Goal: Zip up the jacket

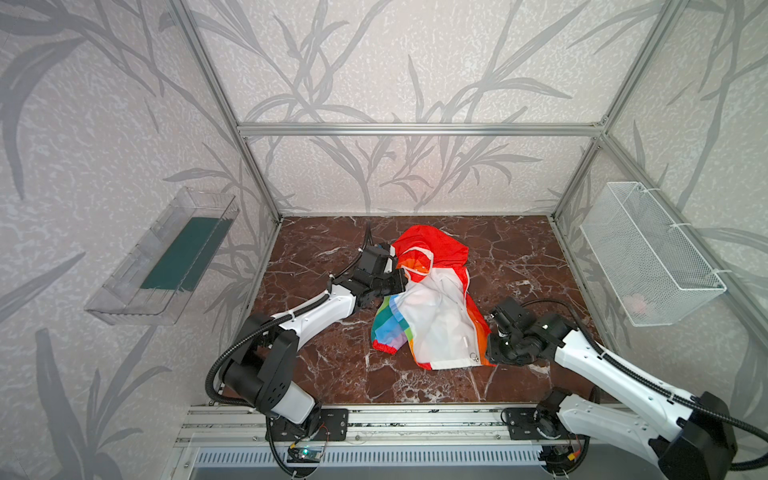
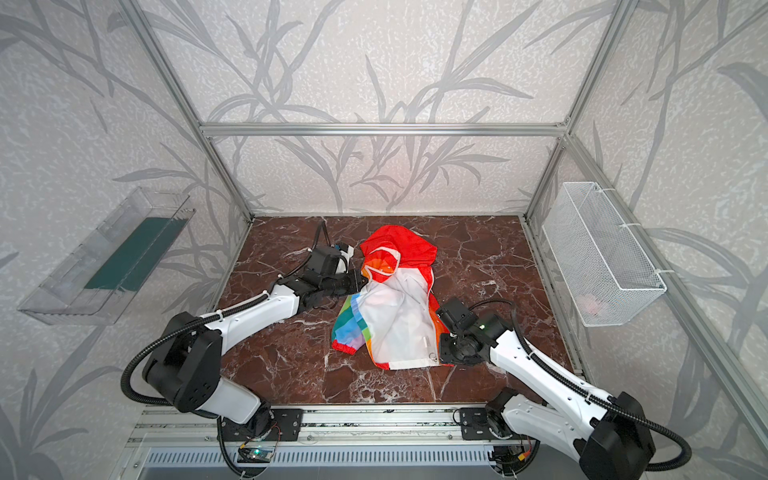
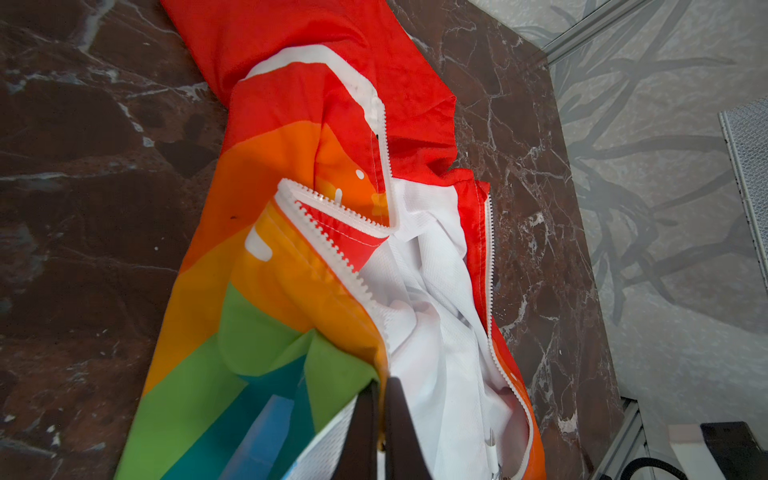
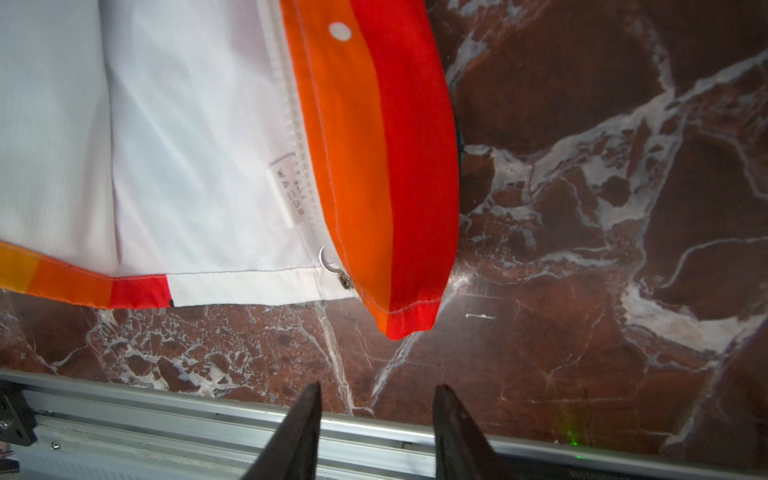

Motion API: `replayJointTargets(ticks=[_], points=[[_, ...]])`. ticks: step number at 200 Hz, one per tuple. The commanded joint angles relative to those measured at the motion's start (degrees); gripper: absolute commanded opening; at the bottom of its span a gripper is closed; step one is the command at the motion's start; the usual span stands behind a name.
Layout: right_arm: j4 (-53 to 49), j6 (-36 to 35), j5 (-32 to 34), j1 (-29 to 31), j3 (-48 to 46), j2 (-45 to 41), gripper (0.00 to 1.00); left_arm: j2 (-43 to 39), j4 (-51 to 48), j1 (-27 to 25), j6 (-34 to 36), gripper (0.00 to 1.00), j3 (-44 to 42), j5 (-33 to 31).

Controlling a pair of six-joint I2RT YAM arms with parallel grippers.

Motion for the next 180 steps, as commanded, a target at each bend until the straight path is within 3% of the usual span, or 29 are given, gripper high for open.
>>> replayJointTargets(ticks=[1,59,115,131,180], points=[[0.96,-0.28,1.03,1.28,0.1,2.88,0.43,-1.83,-1.09,-0.2,-1.02,0.0,-0.7,-0.05],[8.38,0.61,4.35,2.43,-2.6,8.67,0.42,-0.49,2.05,-1.33,-4.23,0.0,0.03,0.79],[12.98,0.33,2.6,2.47,-4.49,15.25,0.38,0.71,2.12,-1.7,-4.84,0.0,1.27,1.4],[13.4,0.15,2.35,2.45,-4.76,16.07,0.32,1.0,2.13,-1.79,-4.97,0.0,1.36,1.62],[11.3,-0.01,2.78,2.98,-3.57,13.88,0.02,0.37,1.97,-1.72,-5.24,0.0,0.57,1.05]])
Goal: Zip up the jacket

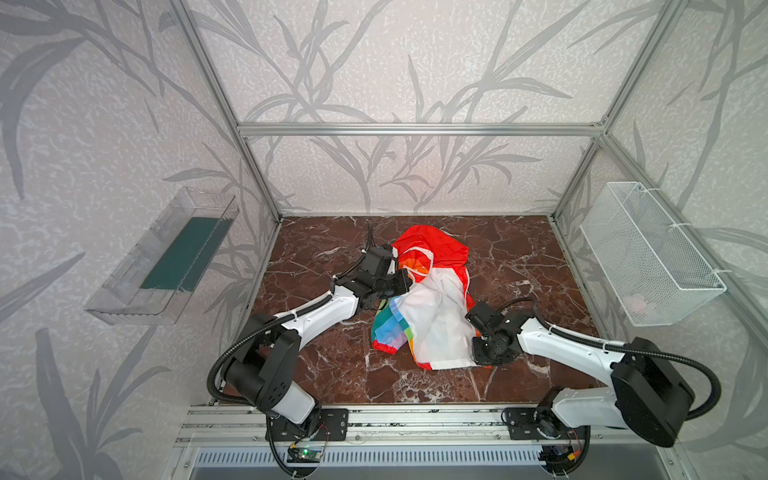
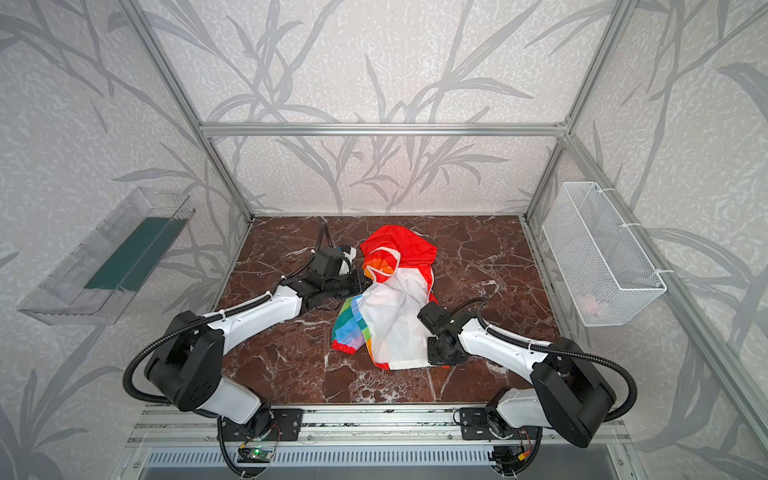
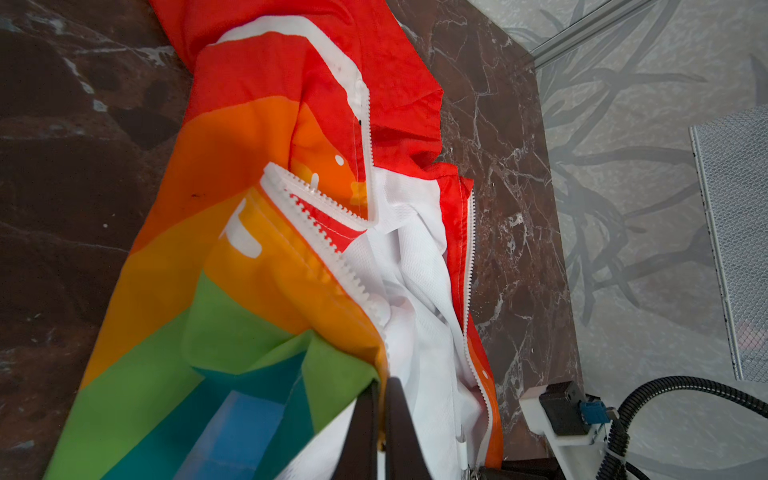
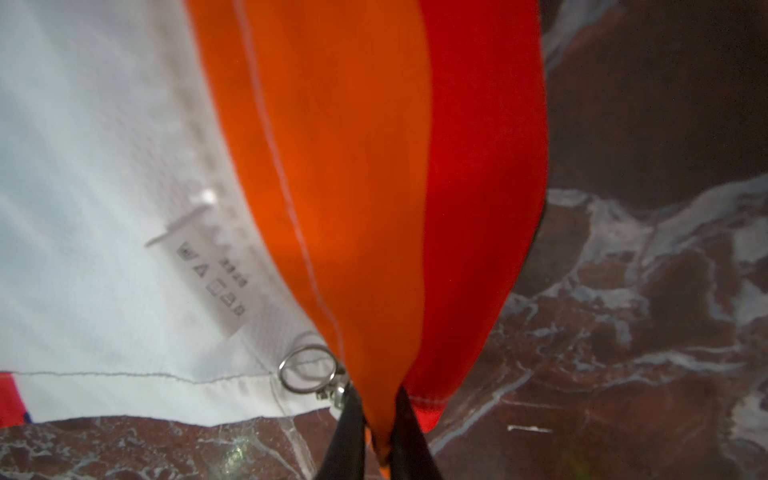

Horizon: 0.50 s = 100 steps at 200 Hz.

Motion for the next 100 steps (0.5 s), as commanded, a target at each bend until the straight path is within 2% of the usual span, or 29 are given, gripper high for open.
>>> replayJointTargets(ticks=[1,59,81,100], points=[[-2.14,-0.19,0.4,0.53,0.73,-2.16,0.01,-0.4,0.34,-0.16,-0.34,0.0,0.63,-0.11],[-4.88,0.41,-1.91,0.53,0.2,-16.44,0.0,-4.16,-1.21,-0.27,-0.47,0.0,0.35,-0.06],[1.28,-0.71,-3.64,0.45,-2.23,-23.49,0.0,-6.88,0.58,-0.28,-1.95,0.0,-0.48,1.58],[10.81,-5.33,-4.76,0.45,-4.99,-30.01,0.0,-10.04,9.25,-0.25,-5.46,0.0,-3.11,5.82]])
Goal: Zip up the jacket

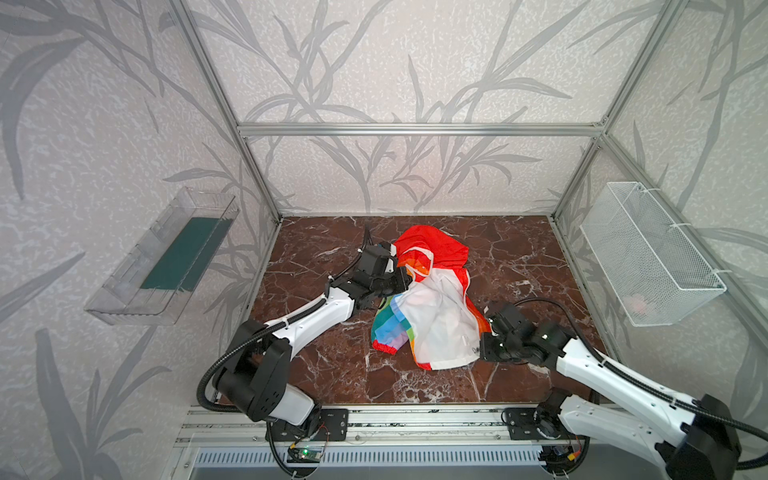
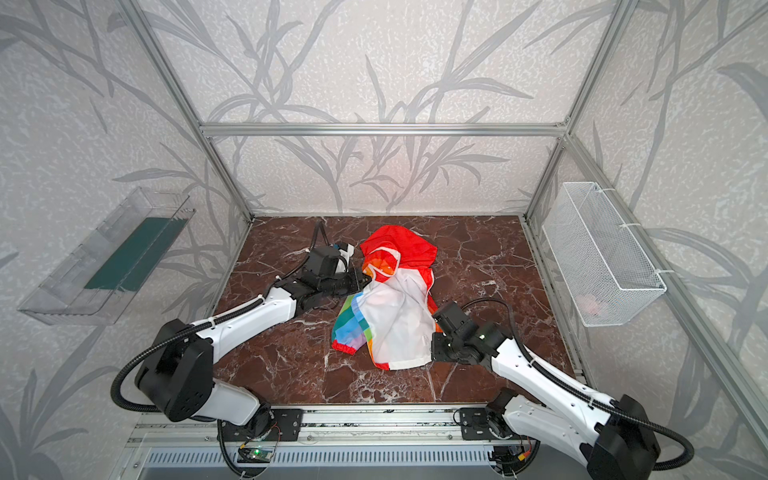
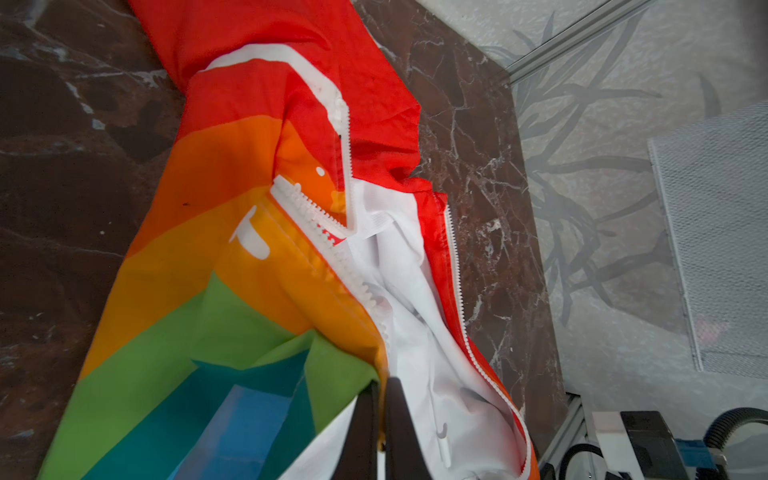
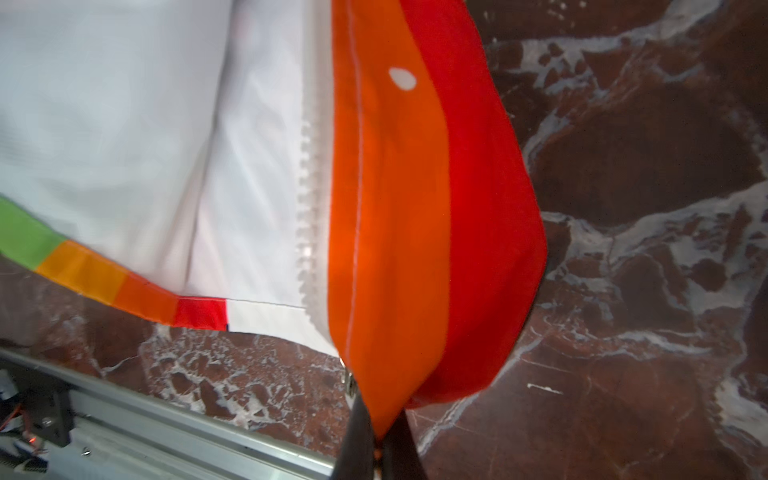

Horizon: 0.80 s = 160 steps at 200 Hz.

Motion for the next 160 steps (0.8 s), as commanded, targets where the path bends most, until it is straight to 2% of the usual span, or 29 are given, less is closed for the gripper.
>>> replayJointTargets(ticks=[1,18,39,58,75,95,109,127,160], points=[[10.36,-4.68,-2.04,0.25,-2.97,-6.21,0.0,-4.96,8.84,-0.22,-4.05,0.0,-2.54,4.81],[19.95,-11.59,-1.43,0.27,-5.31,-11.34,0.0,-7.28,14.58,-0.13,-6.33,0.0,-3.9,6.12],[27.8,-19.23,1.45,0.25,-5.97,-14.62,0.0,-8.93,13.67,0.0,-5.09,0.0,-2.91,4.69],[27.14,-28.0,2.25,0.23,-1.23,-11.22,0.0,-8.4,14.54,0.79,-4.21,0.0,-2.34,4.33],[25.6,-35.18,0.41,0.25,3.29,-6.56,0.0,-7.3,17.57,0.88,-4.58,0.0,-2.03,4.51],[34.29,-41.48,-2.78,0.26,1.94,-4.83,0.0,-6.46,22.23,0.96,-5.48,0.0,-1.96,5.74],[45.88,-42.37,-2.13,0.25,-1.64,-5.03,0.0,-6.75,26.34,0.99,-5.94,0.0,-2.76,6.05],[57.6,-41.39,-4.41,-0.5,-3.88,-4.94,0.0,-7.82,29.41,1.32,-6.02,0.0,-3.66,6.23],[69.57,-26.41,-13.02,-4.46,-3.1,-1.28,0.0,-9.37,29.24,1.79,-5.1,0.0,-3.52,6.71]])
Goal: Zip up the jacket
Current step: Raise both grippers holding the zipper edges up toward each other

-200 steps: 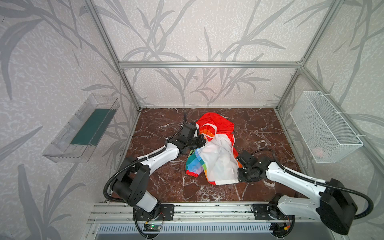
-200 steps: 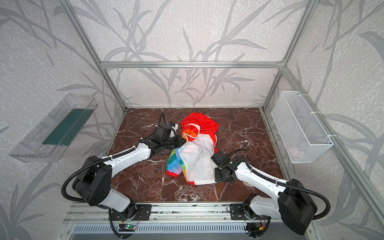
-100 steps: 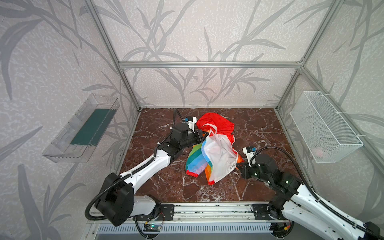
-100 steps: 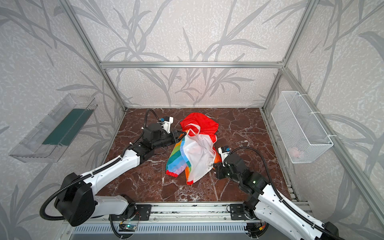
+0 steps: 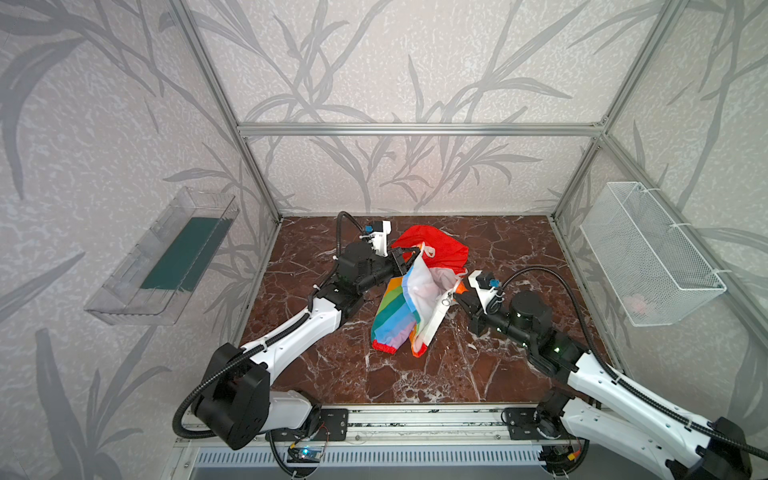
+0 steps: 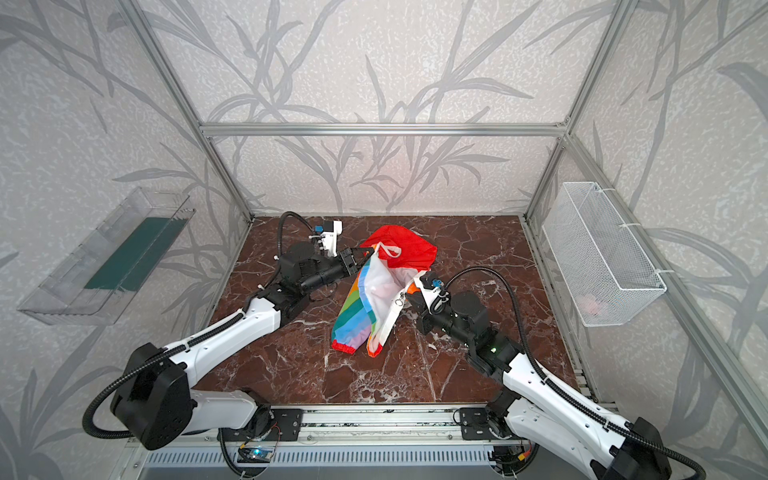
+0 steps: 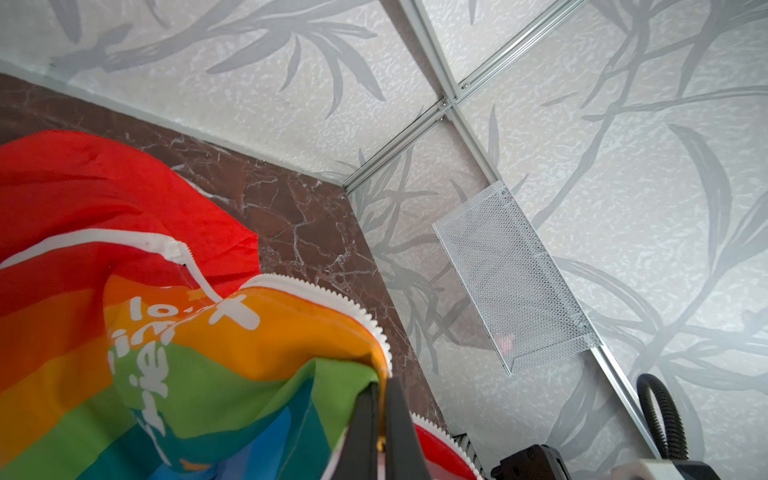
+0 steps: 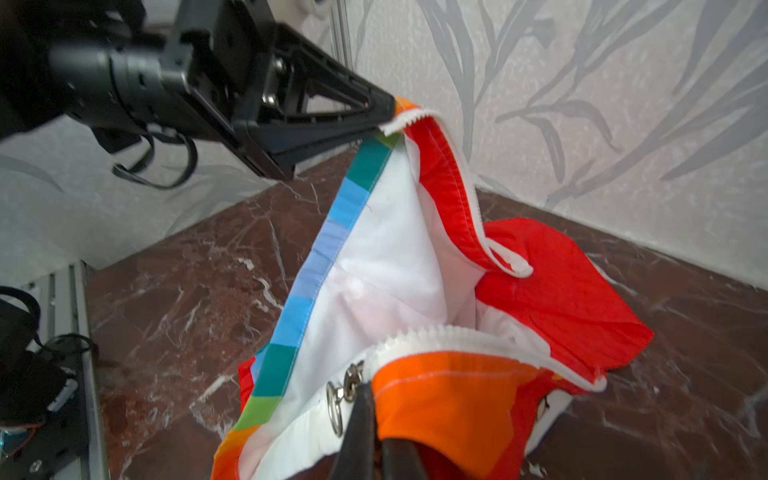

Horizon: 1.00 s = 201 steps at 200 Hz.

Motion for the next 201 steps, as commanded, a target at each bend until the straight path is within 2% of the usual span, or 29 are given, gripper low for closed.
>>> replayJointTargets(ticks=[1,28,61,84,99,118,136,160,184,201], points=[[17.72,9.89,-7.16,-2.16,0.87,1.76,0.0,-2.36,4.17,0.47,0.52,0.0,-0.22,1.29],[27.23,20.95,-11.33,-2.56,0.49,5.17,0.0,-3.56,3.02,0.56,0.99,0.0,-0.72,1.15],[40.4,28.42,-13.56,-2.51,-1.08,8.6,0.0,-5.48,3.73,0.58,0.25,0.0,-2.63,-0.08],[45.31,29.24,-13.41,-2.55,-1.3,10.98,0.0,-7.5,4.76,0.58,-1.26,0.0,-3.1,-0.71],[45.27,29.08,-14.45,-2.57,-0.08,12.18,0.0,-10.65,3.62,0.51,-2.26,0.0,-4.24,-5.25],[46.13,29.87,-16.45,-2.55,1.41,13.58,0.0,-13.0,13.19,0.58,-4.5,0.0,-8.44,-7.63],[45.47,29.89,-16.84,-2.51,1.87,14.2,0.0,-13.67,17.97,0.49,-5.89,0.0,-9.87,-7.53],[46.51,29.99,-16.59,-2.53,1.7,15.05,0.0,-14.08,21.01,-0.33,-1.81,0.0,-10.54,-5.77],[47.34,32.09,-16.68,-2.57,2.15,15.98,0.0,-15.42,24.83,-2.63,2.0,0.0,-13.17,-11.63],[47.94,33.75,-16.62,-2.57,2.55,16.76,0.0,-16.83,22.69,-4.17,5.6,0.0,-13.02,-14.71]])
